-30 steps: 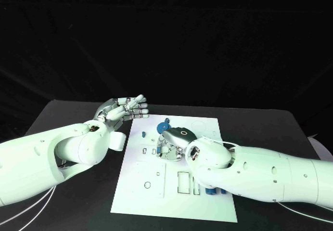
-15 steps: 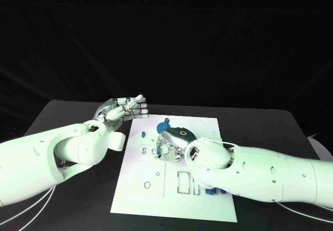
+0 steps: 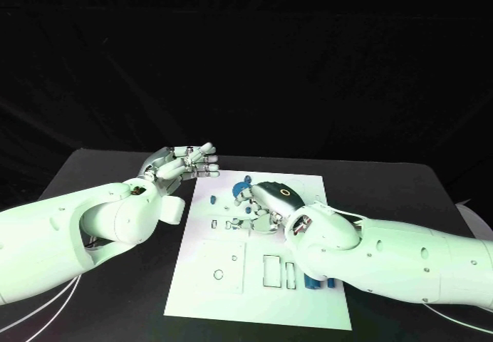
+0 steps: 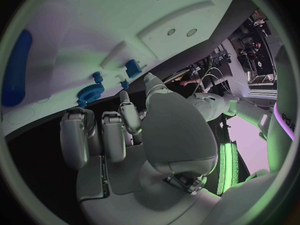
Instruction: Assemble the parts on the task board
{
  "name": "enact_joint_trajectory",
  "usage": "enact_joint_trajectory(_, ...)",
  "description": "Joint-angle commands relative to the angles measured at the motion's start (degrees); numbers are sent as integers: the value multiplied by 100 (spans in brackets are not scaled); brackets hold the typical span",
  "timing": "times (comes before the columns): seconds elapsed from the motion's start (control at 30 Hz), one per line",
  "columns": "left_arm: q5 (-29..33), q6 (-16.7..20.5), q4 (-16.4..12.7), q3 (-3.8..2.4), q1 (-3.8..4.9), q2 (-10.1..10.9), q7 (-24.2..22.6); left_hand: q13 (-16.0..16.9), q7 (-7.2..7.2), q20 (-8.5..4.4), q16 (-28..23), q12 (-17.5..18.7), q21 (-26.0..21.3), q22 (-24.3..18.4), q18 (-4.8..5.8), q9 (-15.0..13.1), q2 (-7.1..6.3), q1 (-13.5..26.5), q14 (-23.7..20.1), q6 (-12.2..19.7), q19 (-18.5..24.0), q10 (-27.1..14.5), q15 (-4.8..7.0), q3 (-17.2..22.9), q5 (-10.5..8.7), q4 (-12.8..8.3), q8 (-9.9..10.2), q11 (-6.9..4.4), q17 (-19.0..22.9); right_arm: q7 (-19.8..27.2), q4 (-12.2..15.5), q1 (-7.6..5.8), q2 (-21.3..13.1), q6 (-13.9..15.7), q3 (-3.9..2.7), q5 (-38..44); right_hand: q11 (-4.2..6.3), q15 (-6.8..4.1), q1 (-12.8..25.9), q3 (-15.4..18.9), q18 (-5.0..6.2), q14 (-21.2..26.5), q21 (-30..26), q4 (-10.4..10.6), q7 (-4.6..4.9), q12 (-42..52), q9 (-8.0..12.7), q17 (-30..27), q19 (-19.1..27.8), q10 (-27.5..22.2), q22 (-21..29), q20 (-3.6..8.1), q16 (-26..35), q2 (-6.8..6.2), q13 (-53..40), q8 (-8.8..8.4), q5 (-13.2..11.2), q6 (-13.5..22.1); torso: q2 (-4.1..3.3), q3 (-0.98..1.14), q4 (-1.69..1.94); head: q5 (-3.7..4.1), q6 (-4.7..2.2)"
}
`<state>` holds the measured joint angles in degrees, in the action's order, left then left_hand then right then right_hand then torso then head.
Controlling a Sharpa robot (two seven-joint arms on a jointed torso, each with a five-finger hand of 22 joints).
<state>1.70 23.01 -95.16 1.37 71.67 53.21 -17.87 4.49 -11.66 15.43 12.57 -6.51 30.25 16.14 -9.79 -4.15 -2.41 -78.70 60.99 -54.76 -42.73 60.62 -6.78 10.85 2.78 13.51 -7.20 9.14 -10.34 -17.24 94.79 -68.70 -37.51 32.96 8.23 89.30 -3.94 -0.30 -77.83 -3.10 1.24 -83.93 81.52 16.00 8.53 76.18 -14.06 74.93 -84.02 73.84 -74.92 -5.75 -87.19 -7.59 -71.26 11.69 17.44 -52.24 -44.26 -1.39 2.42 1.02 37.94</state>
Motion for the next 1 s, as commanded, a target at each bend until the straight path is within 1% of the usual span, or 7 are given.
enact_joint_trajectory(0.03,-939,-604,83,-4,4,9,766,70,61,-48,182,-152,130,65,-79,-34,9,-89,279,-176,-116,319,118,-27,15,-22,-51,-112,-102,1410,146,-123,-225,523,-27,-1462,9,8,-138,-83,139,-466,-128,-18,-6,-60,-20,977,67,-64,-908,-33,39,96,47,57,63,-87,46,16,-8,-28,-3)
enact_joint_trajectory(0.4,-3461,-1868,318,-8,64,-25,2692,663,474,-591,2129,-989,1457,787,-76,-185,-62,7,1739,-851,-1046,1589,753,-63,-6,210,-267,-643,-1438,1921,736,-643,-1340,-275,-58,-3000,42,-22,-163,-89,188,-421,-347,-6,-40,-155,-53,816,196,-151,-786,-5,152,185,163,152,258,-205,162,71,-48,-83,42)
enact_joint_trajectory(0.47,-3836,-2011,375,-8,114,-98,2994,870,566,-710,4000,-1232,1997,1237,-45,-234,-103,26,2241,-957,-1396,1711,848,-63,29,237,-321,-733,-3371,1889,756,-712,-1517,-337,-59,-3191,45,-26,-152,-78,187,-420,-347,0,-44,-160,-56,811,193,-153,-787,-2,156,181,171,159,268,-212,191,78,-58,-90,61)
enact_joint_trajectory(0.53,-4280,-2096,444,-8,164,-219,3352,1451,639,-1011,6138,-1772,3720,3294,250,-350,-122,35,2367,-976,-2428,1490,897,0,28,245,-359,-822,-5752,1845,728,-768,-1692,-390,-60,-3416,49,-29,-134,-59,189,-417,-359,7,-48,-165,-58,797,198,-155,-781,2,167,171,180,165,284,-216,220,89,-59,-105,82)
enact_joint_trajectory(0.67,-5090,-2338,629,-6,254,-528,4075,2402,680,-1135,7403,-2808,5031,5401,584,-580,-70,659,2747,-1014,-3525,1377,937,-122,-25,260,-538,-839,-7440,1782,610,-818,-1887,-442,-60,-3638,54,-35,-117,-34,193,-415,-378,11,-53,-172,-60,787,205,-157,-772,7,174,158,192,173,316,-218,264,109,-45,-120,123)
enact_joint_trajectory(0.83,-5708,-2559,858,10,334,-899,4770,5176,785,-1260,7743,-5481,5740,6819,858,-1063,-163,954,2901,-991,-4376,1682,1020,-215,-1,315,-973,-911,-7966,1732,469,-839,-1987,-466,-60,-3697,63,-43,-123,-6,193,-414,-391,3,-62,-181,-64,776,204,-156,-768,16,185,149,207,186,400,-218,291,132,-51,-145,153)
enact_joint_trajectory(1.0,-5931,-2758,1007,24,402,-1186,5209,5858,811,-1318,7743,-6110,5947,7314,963,-1489,-232,1075,2901,-825,-4683,1701,1054,-177,3,327,-1299,-964,-7966,1682,345,-846,-1994,-482,-60,-3651,65,-46,-126,7,194,-412,-399,0,-63,-188,-65,766,205,-160,-765,20,193,142,217,190,436,-215,294,141,-54,-155,187)
